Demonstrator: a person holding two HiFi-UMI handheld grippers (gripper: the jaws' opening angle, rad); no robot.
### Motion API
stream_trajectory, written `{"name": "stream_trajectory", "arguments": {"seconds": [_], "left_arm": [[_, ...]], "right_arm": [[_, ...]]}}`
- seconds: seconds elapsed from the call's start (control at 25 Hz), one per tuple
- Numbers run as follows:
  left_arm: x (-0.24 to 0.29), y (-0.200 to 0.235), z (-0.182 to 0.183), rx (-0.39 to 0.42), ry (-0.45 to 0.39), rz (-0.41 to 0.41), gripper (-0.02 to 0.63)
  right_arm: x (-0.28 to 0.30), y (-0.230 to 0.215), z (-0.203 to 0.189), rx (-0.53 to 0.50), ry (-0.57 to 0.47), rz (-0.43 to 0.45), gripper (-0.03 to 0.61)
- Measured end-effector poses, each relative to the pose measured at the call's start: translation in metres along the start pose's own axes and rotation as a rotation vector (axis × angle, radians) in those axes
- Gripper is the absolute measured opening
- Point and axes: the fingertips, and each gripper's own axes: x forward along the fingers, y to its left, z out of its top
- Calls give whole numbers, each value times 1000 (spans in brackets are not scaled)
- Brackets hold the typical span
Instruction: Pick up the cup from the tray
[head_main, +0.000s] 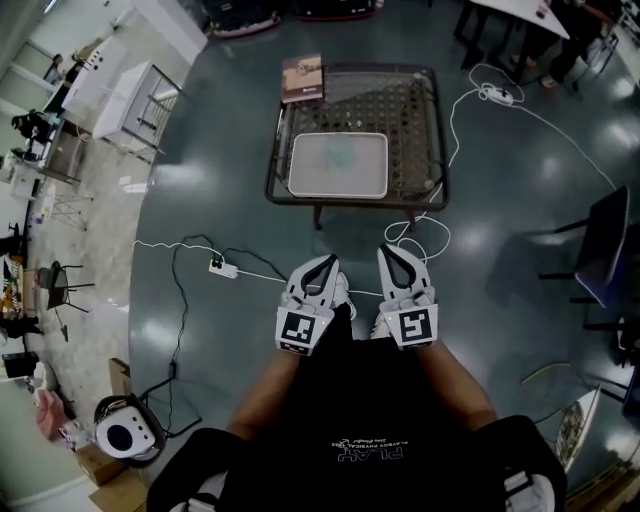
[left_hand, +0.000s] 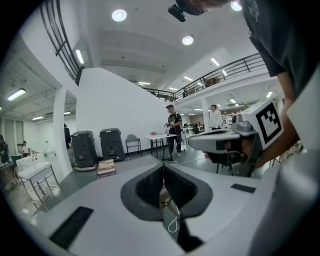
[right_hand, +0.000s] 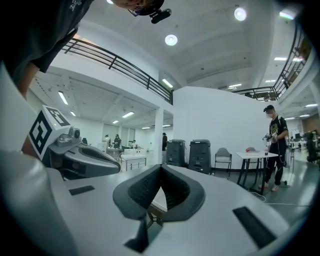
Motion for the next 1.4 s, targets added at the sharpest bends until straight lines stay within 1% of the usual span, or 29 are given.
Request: {"name": "stream_trajectory", "arguments": {"seconds": [0.08,0.16,0.28,0.36,0.48,0.6,0.72,0.88,1.08,1.12,1.24,1.28,1.4], "left_arm": [[12,9,-4,-29,1,0,8],[26,22,-8,-38,2,-6,8],[51,48,-16,-54,8,-20,8],[69,65,-21,-69,11,-35,8],[94,89,-29,-96,26,-75,9],[116,104,-40,-100,49,-139,9],[134,117,-51,-114,63,-161,9],[155,134,-70,-132,90,-126,10],[177,151,-87,-194,120,-55,19],[181,153,-89,-194,125,-44,38],[193,157,-98,-192,138,-23,132],[197,159,-102,-193,144,-17,151],[210,160,-114,-187,160,4,181]], "right_arm": [[14,-4,-3,-9,6,-3,0],[31,-11,-4,-8,11,-11,-2],[62,-22,-4,12,6,-26,-1],[84,-31,-8,18,22,-33,-2],[118,-41,-12,-11,53,-37,-2],[145,-44,-15,-53,108,-52,-2],[166,-48,-20,-65,144,-74,-2],[180,-52,-32,-71,178,-90,0],[193,-60,-43,-64,196,-68,-2],[195,-61,-46,-58,199,-67,0],[201,-64,-57,-41,206,-63,-1],[204,-65,-60,-43,205,-56,-2],[208,-69,-70,-32,205,-45,0]]}}
